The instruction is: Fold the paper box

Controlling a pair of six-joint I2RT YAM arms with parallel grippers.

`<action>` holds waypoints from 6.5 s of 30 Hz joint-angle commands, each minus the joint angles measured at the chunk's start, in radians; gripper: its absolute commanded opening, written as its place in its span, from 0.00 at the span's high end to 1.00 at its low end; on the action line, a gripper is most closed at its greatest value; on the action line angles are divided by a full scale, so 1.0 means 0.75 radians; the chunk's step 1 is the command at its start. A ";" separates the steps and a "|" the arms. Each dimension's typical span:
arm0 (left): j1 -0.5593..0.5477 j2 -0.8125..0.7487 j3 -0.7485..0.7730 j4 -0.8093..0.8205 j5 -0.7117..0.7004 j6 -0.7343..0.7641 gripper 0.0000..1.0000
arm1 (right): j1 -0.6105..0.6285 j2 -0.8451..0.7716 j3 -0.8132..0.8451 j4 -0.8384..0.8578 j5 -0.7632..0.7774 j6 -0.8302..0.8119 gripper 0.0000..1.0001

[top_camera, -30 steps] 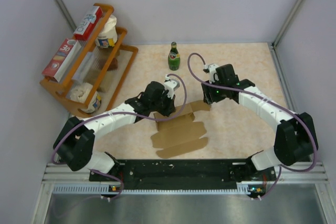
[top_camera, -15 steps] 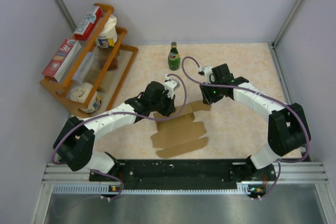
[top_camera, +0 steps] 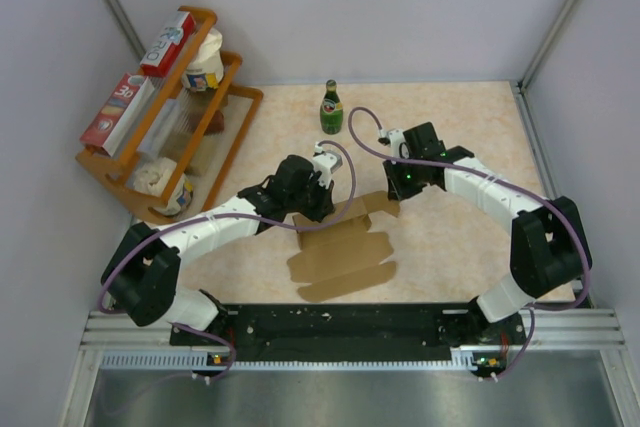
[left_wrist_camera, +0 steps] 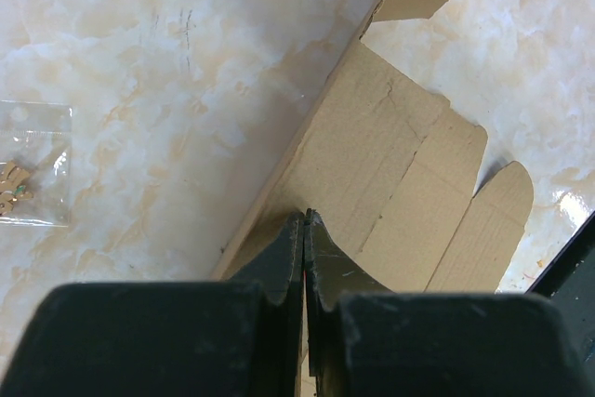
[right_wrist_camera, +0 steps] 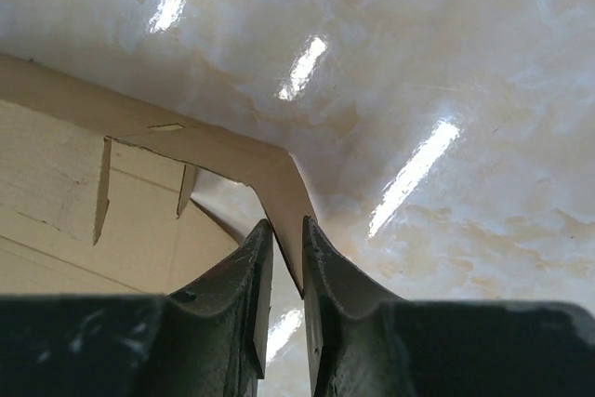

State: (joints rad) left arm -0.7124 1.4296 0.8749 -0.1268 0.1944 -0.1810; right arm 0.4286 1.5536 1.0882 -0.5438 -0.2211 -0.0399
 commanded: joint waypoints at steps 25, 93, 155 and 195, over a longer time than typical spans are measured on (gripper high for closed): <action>-0.013 -0.027 -0.027 -0.044 0.009 -0.010 1.00 | 0.087 -0.094 0.067 -0.158 -0.145 0.268 1.00; -0.028 -0.035 -0.013 -0.066 -0.006 -0.010 1.00 | -0.013 -0.399 -0.308 0.257 0.156 0.544 0.47; -0.036 0.027 0.120 -0.097 0.052 -0.022 1.00 | 0.169 -0.212 -0.751 1.173 -0.397 0.301 0.47; -0.040 0.053 0.243 -0.176 0.005 0.010 1.00 | 0.171 -0.024 -0.792 1.531 -0.440 0.241 0.47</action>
State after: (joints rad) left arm -0.7403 1.4708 0.9993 -0.2672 0.2111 -0.1970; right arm 0.5438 1.5314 0.4847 0.5667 -0.5331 0.1738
